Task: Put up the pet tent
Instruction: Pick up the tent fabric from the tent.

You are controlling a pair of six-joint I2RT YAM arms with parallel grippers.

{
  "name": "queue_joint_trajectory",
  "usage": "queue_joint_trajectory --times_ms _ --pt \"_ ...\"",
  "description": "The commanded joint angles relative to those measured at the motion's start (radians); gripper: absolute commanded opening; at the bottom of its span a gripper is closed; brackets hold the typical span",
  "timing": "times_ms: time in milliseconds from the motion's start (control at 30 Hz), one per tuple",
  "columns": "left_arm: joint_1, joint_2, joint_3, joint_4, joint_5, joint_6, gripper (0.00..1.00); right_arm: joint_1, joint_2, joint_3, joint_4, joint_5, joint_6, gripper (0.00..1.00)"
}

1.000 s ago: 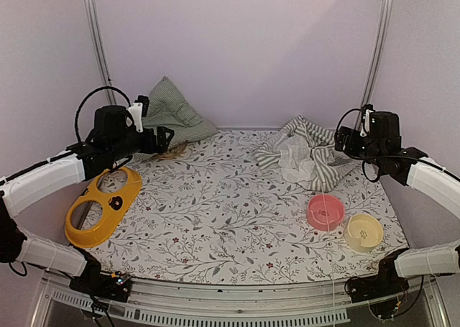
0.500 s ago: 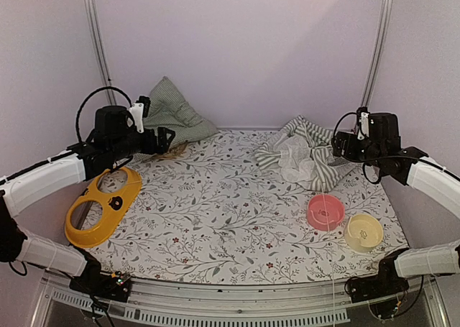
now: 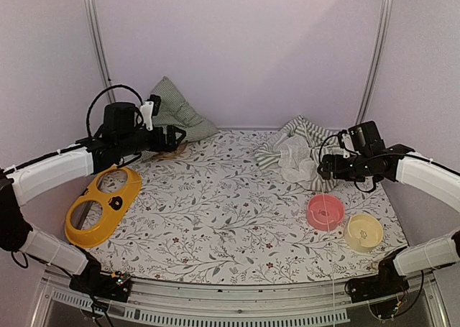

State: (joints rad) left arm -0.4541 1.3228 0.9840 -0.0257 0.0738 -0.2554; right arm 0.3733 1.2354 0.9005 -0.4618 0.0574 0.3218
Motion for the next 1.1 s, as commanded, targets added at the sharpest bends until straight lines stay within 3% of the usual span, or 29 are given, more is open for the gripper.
queue_joint_trajectory --times_ms 0,133,267,367,467,533,700,1067 --pt "-0.040 0.047 0.033 0.041 0.065 -0.057 0.99 0.083 -0.054 -0.010 -0.194 -0.018 0.096 0.98" --pt "-0.077 0.097 0.037 0.100 0.071 -0.101 0.99 0.226 -0.136 -0.012 -0.328 0.028 0.216 0.97" --pt "-0.112 0.169 0.052 0.149 0.066 -0.138 0.98 0.229 -0.109 0.017 -0.358 0.119 0.275 0.95" --pt "-0.135 0.222 0.080 0.147 0.062 -0.168 0.96 0.175 -0.011 0.093 -0.339 0.175 0.232 0.95" --pt "-0.150 0.228 0.075 0.147 0.047 -0.189 0.95 0.019 0.052 0.126 -0.238 0.091 0.142 0.92" --pt "-0.152 0.225 0.064 0.147 0.046 -0.201 0.93 -0.021 0.100 0.166 -0.179 0.093 0.094 0.91" --pt "-0.157 0.228 0.043 0.141 0.070 -0.229 0.84 -0.026 0.296 0.296 -0.181 0.072 0.027 0.74" --pt "-0.230 0.298 0.066 0.153 0.103 -0.232 0.64 -0.002 0.517 0.412 -0.201 0.196 -0.004 0.66"
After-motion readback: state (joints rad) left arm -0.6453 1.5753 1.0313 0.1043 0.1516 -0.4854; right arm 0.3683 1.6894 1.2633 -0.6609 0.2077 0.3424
